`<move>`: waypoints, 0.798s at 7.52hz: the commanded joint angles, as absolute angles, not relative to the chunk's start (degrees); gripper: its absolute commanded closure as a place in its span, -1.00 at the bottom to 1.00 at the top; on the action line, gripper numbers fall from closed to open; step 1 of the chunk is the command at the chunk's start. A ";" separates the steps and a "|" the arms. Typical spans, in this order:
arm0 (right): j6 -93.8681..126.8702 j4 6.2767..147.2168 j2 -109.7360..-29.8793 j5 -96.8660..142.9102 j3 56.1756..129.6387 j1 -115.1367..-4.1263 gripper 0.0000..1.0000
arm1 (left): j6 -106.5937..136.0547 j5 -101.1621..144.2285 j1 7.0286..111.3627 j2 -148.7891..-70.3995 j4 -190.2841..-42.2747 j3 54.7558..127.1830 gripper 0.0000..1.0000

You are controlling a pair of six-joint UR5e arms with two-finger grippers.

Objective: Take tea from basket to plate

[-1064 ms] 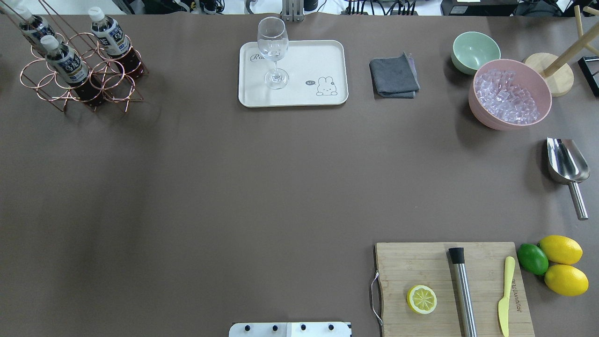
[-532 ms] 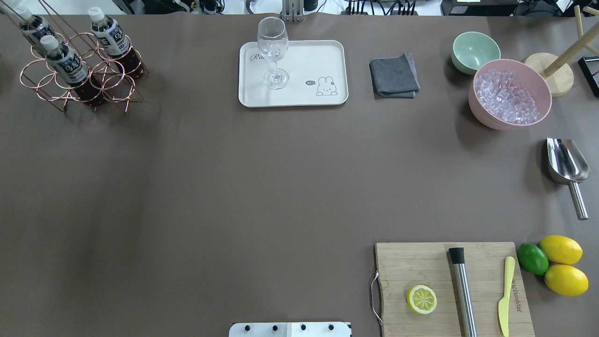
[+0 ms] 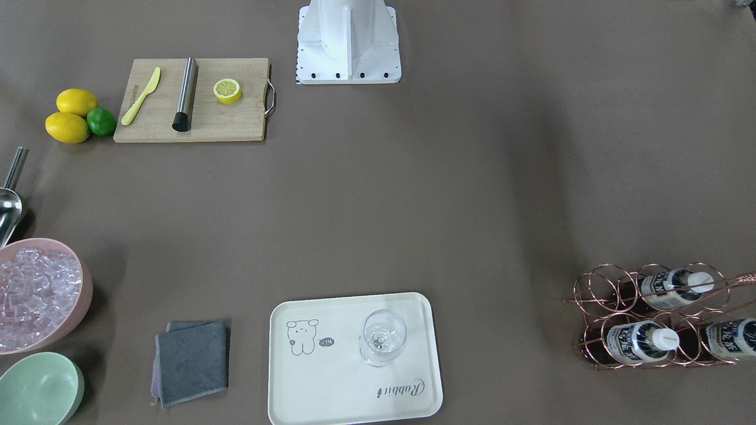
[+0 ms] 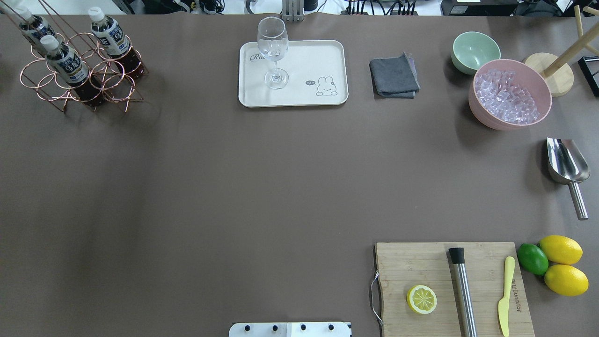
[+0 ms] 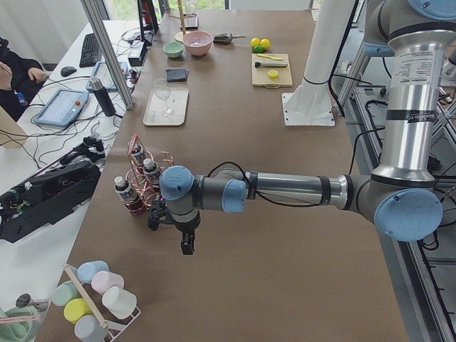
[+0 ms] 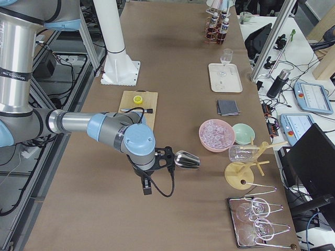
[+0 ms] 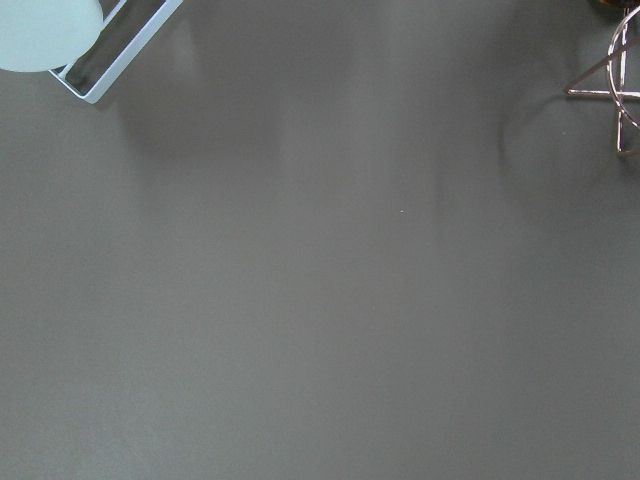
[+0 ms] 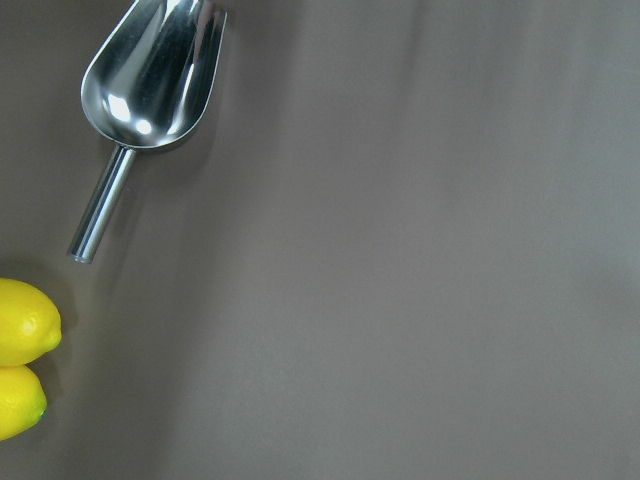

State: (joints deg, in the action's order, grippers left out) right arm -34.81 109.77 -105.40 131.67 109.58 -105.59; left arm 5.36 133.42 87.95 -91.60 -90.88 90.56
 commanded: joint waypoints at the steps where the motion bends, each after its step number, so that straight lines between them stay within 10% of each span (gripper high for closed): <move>1: -34.80 109.69 -105.38 131.57 109.60 -105.99 -1.00 | 5.36 133.51 87.98 -91.58 -90.97 90.18 -0.97; 6: -34.80 109.60 -105.47 130.69 109.34 -106.35 -1.00 | 5.45 133.51 87.98 -91.58 -90.97 90.09 -0.97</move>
State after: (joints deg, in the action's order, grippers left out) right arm -34.80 109.64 -105.40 131.07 109.51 -106.28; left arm 5.38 133.51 87.98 -91.58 -90.97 90.17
